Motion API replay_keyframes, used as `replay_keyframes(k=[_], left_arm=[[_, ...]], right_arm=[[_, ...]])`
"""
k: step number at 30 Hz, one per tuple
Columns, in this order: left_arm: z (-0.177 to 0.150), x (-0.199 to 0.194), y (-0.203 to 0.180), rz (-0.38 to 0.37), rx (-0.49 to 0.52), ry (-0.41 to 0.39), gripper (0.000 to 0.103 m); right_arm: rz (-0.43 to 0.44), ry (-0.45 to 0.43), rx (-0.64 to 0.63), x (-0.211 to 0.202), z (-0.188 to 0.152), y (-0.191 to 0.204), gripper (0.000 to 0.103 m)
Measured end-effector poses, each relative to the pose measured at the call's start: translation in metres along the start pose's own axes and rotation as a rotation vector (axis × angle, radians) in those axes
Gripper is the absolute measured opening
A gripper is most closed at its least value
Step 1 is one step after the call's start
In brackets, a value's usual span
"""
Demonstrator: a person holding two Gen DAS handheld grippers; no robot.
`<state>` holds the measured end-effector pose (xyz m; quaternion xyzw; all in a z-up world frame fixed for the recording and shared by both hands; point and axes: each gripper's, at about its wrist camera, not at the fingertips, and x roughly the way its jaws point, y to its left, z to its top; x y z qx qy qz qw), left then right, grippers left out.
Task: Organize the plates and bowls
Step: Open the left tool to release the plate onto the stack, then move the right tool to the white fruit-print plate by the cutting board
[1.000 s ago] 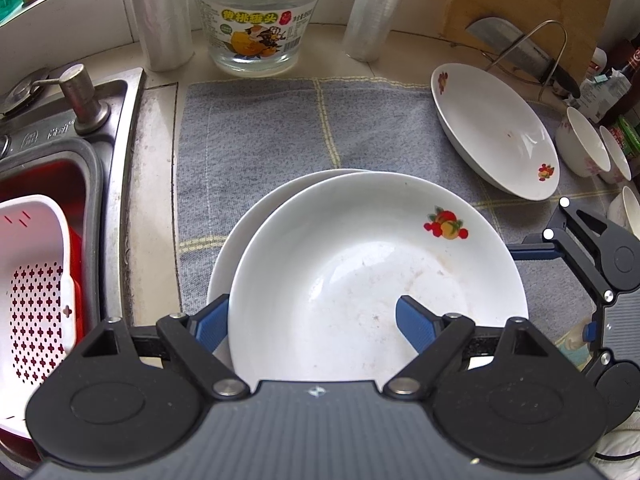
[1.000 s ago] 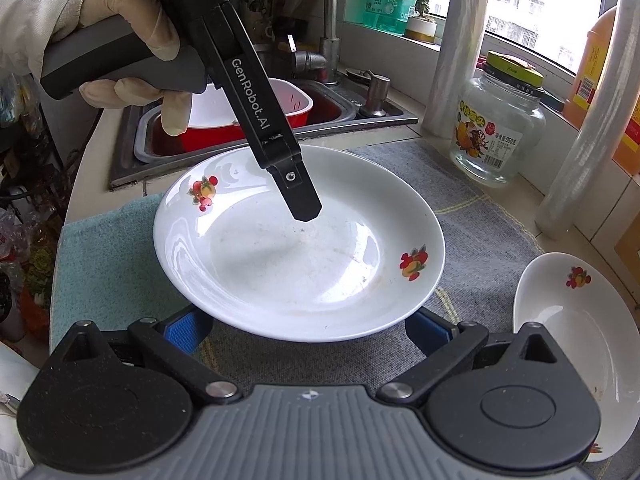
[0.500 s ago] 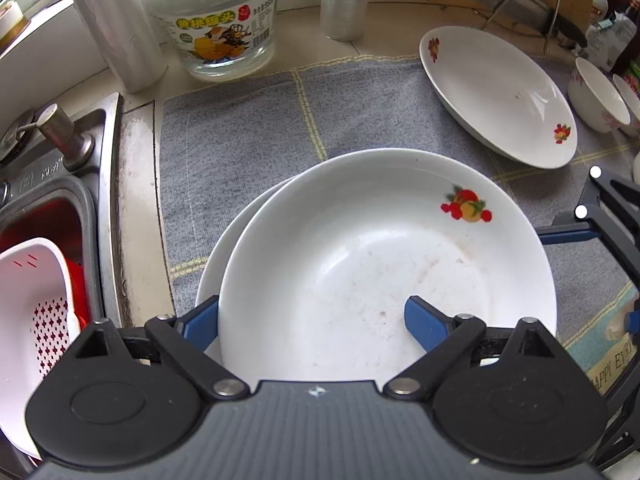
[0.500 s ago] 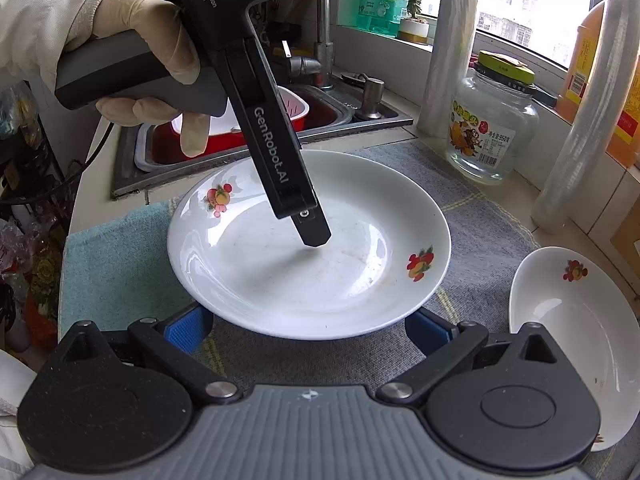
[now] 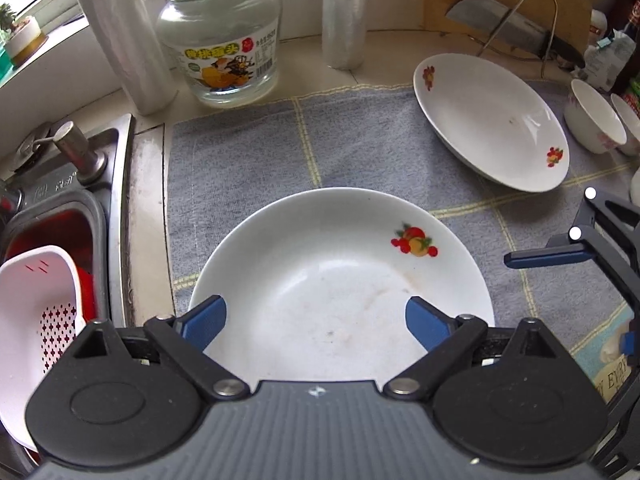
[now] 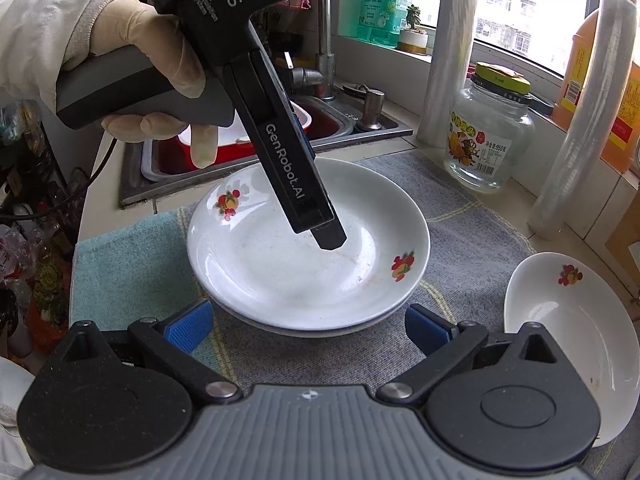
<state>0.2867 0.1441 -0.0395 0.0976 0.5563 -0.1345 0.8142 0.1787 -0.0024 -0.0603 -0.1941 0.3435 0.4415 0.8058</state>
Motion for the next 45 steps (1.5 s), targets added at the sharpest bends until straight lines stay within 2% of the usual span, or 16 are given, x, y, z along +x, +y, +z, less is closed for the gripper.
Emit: replay_keyframes(k=[1,3,5,7,10,16,18,28,34,37,42,45], left_arm=[[-0.001,-0.005,0.0,0.023,-0.008,-0.016,0.095],[-0.009,-0.024,-0.003,0.049,-0.001,-0.099,0.096],[-0.018,-0.041,-0.008,0.03,0.0,-0.208,0.098],[-0.025,-0.047,-0.011,-0.01,-0.032,-0.282,0.101],[-0.033,-0.048,-0.019,-0.045,-0.075,-0.326,0.101],[-0.047,-0.051,-0.038,-0.044,-0.097,-0.409,0.101],[-0.048,-0.052,-0.044,-0.065,-0.093,-0.434,0.101],[-0.03,-0.04,-0.085,-0.121,0.018,-0.445,0.101],[-0.021,-0.026,-0.117,-0.122,0.018,-0.437,0.101],[-0.016,-0.016,-0.135,-0.103,0.001,-0.423,0.101],[-0.004,0.006,-0.161,-0.049,-0.024,-0.373,0.101],[0.002,0.021,-0.172,-0.036,-0.053,-0.345,0.101]], right_arm=[[-0.003,0.0,0.0,-0.001,0.0,0.0,0.103],[-0.031,0.002,0.0,-0.005,-0.001,0.0,0.103],[-0.042,-0.014,0.012,-0.012,-0.004,-0.003,0.103],[-0.056,-0.027,0.038,-0.015,-0.007,-0.006,0.103],[-0.094,-0.01,0.04,-0.015,-0.01,-0.009,0.103],[-0.17,0.006,0.06,-0.03,-0.021,-0.019,0.103],[-0.21,0.018,0.089,-0.034,-0.026,-0.023,0.103],[-0.424,0.051,0.252,-0.079,-0.05,-0.059,0.103],[-0.508,0.051,0.29,-0.101,-0.054,-0.097,0.103],[-0.522,0.041,0.286,-0.104,-0.051,-0.12,0.103],[-0.462,0.035,0.302,-0.094,-0.042,-0.159,0.103],[-0.425,0.063,0.32,-0.078,-0.038,-0.181,0.103]])
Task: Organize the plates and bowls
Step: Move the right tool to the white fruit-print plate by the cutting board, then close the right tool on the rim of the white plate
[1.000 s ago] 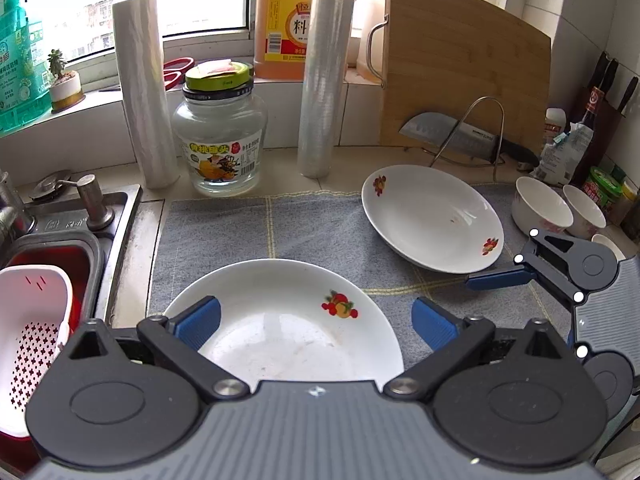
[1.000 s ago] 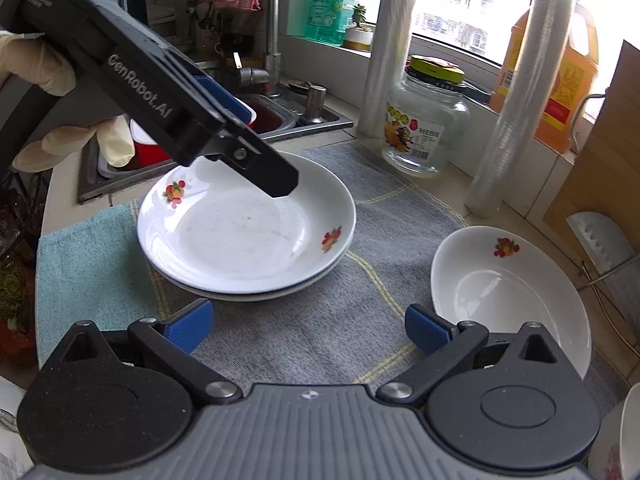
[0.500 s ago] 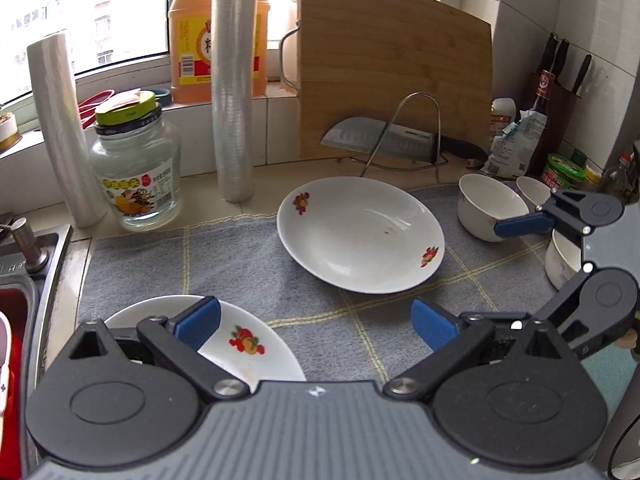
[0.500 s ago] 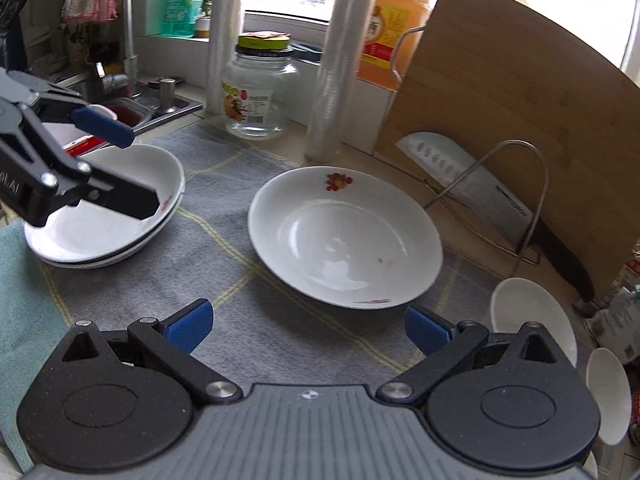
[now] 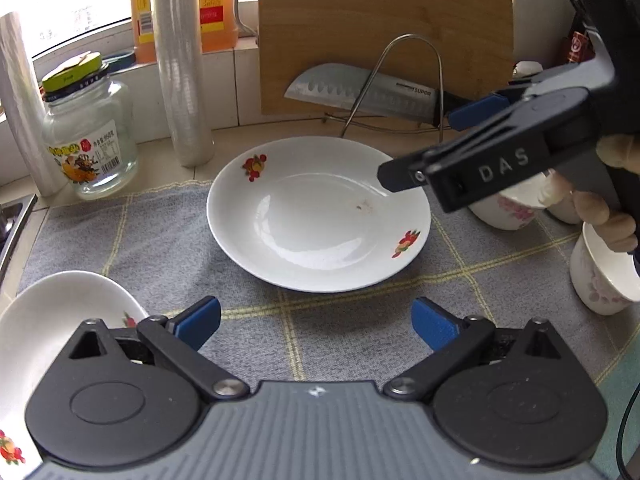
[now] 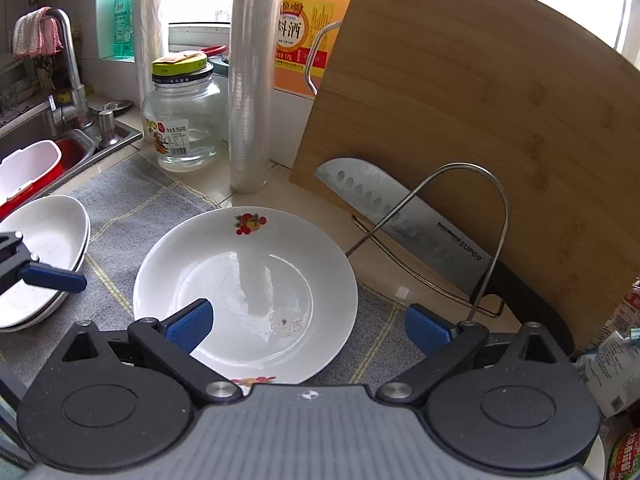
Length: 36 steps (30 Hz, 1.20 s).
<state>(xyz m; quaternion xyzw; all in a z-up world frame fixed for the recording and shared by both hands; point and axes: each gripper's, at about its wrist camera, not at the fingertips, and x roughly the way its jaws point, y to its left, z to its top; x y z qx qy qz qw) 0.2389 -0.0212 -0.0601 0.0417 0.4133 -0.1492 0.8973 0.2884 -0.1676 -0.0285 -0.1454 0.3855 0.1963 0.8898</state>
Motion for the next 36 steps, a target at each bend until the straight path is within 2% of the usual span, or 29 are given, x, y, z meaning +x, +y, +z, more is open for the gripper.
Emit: replay_keyframes(k=[7,9,14,24,27,36], left_arm=[[-0.005,0.036,-0.008,0.035,-0.057,0.076,0.101],[-0.007,0.041,-0.009,0.077,-0.046,0.082,0.102],[-0.007,0.047,-0.01,0.097,-0.029,0.058,0.102],[-0.003,0.053,-0.009,0.11,-0.022,0.029,0.103],[-0.001,0.055,-0.012,0.127,0.014,0.007,0.102],[0.005,0.064,-0.01,0.099,0.023,-0.008,0.102]], right_arm=[[0.041,0.106,0.005,0.042,0.013,-0.018,0.103],[0.049,0.125,0.001,0.051,0.014,-0.023,0.103],[0.085,0.165,-0.01,0.068,0.017,-0.026,0.103],[0.131,0.187,-0.009,0.082,0.026,-0.028,0.103],[0.143,0.201,-0.02,0.086,0.027,-0.027,0.103],[0.241,0.224,-0.04,0.097,0.033,-0.029,0.103]])
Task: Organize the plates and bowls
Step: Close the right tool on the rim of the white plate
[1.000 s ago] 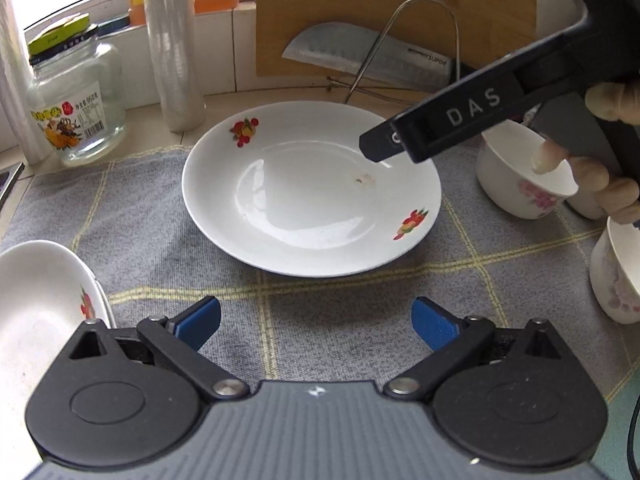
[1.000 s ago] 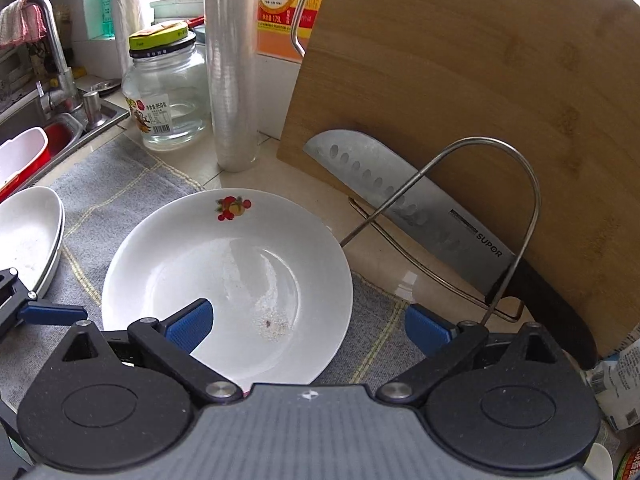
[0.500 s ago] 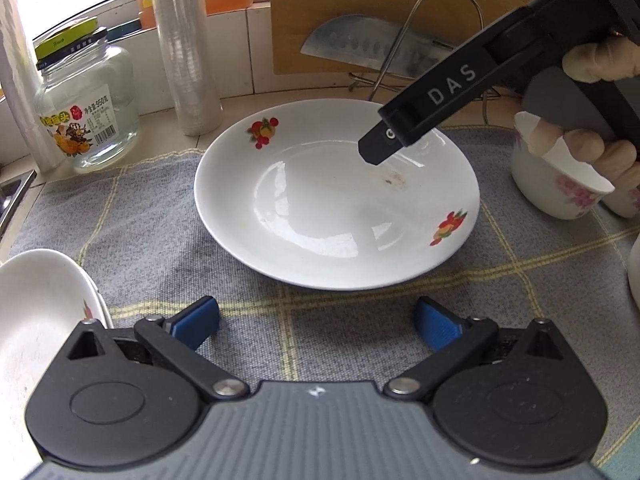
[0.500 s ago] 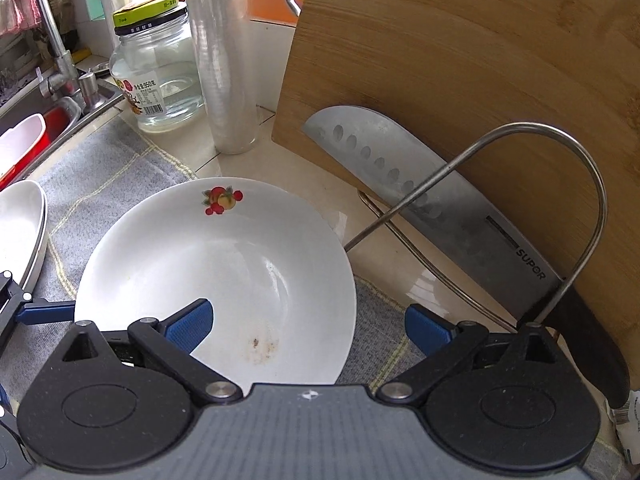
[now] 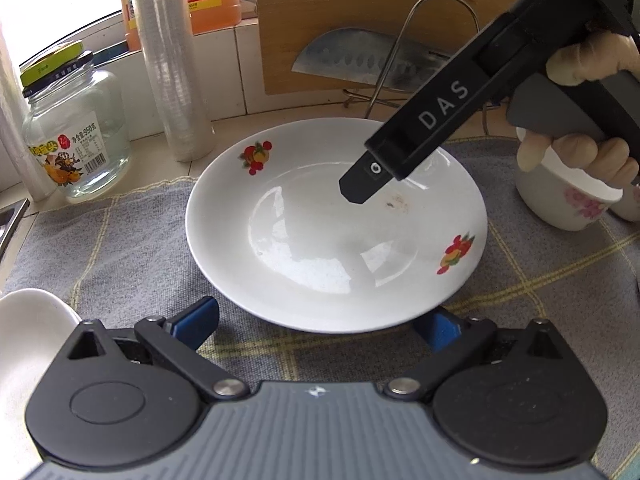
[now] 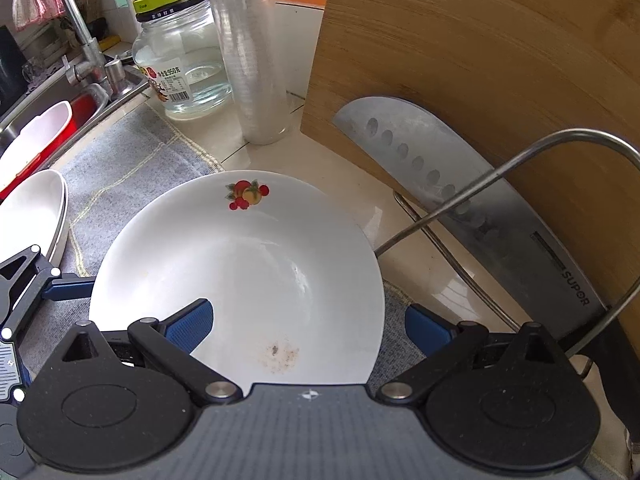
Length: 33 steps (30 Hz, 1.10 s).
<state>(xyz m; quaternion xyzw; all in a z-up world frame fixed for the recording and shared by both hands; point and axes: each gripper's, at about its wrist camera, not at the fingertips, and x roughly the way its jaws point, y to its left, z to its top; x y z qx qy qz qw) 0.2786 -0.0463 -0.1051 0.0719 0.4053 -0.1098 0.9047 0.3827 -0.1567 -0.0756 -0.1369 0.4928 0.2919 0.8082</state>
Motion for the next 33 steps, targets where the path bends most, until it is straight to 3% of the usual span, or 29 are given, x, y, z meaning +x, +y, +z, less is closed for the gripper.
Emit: replay_keyframes(k=[10,17,33], left_arm=[[-0.001,0.003,-0.001,-0.02,0.035,-0.026,0.102],[0.001,0.004,0.0,-0.032,0.046,-0.028,0.102],[0.0,0.002,0.001,-0.047,0.081,-0.027,0.102]], right_arm=[[0.075,0.029,-0.02,0.016,0.019,-0.01,0.102],[0.12,0.045,-0.034,0.023,0.028,-0.009,0.089],[0.151,0.085,-0.031,0.018,0.027,-0.01,0.086]])
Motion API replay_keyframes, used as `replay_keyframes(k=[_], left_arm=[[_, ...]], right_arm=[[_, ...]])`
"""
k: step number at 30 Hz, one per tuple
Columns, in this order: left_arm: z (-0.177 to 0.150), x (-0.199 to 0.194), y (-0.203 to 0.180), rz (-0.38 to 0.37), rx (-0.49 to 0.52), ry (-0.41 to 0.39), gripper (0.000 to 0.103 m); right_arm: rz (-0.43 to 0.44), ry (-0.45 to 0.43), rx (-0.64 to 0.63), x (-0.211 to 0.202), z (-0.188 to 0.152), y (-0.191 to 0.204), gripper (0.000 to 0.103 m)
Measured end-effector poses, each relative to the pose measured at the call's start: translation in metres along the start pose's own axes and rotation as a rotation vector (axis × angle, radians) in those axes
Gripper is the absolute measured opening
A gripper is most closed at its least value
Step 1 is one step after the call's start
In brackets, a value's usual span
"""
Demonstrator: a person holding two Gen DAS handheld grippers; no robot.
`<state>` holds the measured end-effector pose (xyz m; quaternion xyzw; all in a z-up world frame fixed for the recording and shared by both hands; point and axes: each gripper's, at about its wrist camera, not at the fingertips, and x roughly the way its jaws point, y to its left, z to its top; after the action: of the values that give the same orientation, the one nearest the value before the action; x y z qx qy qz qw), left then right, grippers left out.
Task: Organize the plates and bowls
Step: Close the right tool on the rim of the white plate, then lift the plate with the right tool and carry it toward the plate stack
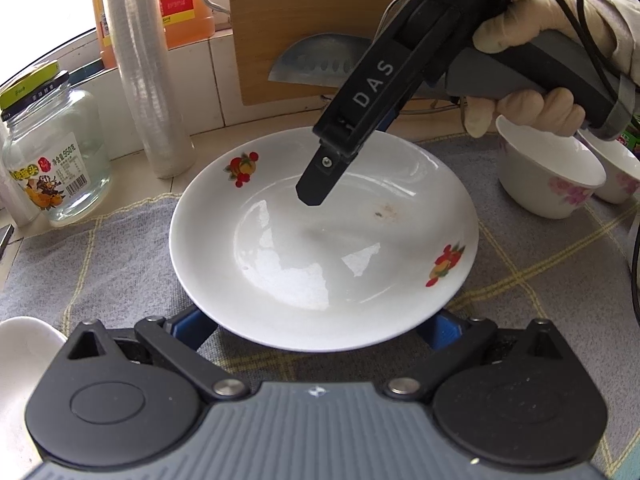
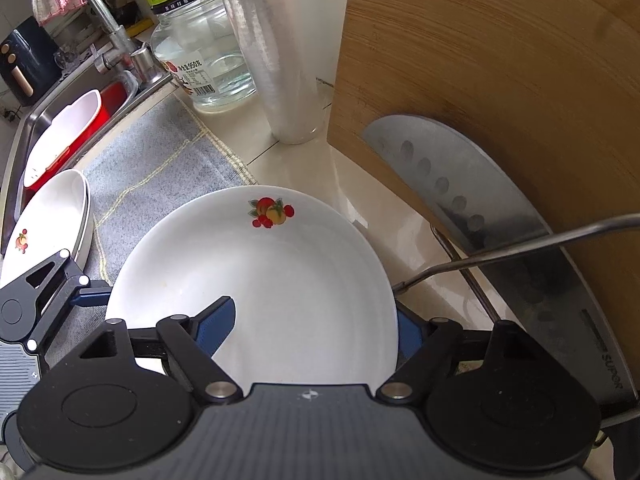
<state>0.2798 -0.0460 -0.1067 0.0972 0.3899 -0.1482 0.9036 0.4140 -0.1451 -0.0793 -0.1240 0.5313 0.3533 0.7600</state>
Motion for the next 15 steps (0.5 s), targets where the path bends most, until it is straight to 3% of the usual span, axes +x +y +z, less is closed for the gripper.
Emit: replay_keyframes(k=[15], left_arm=[[0.002,-0.001,0.0026,-0.012,0.022,0.013,0.102]], right_arm=[[0.021,-0.039,-0.011,0.0044,0.0081,-0.003,0.086]])
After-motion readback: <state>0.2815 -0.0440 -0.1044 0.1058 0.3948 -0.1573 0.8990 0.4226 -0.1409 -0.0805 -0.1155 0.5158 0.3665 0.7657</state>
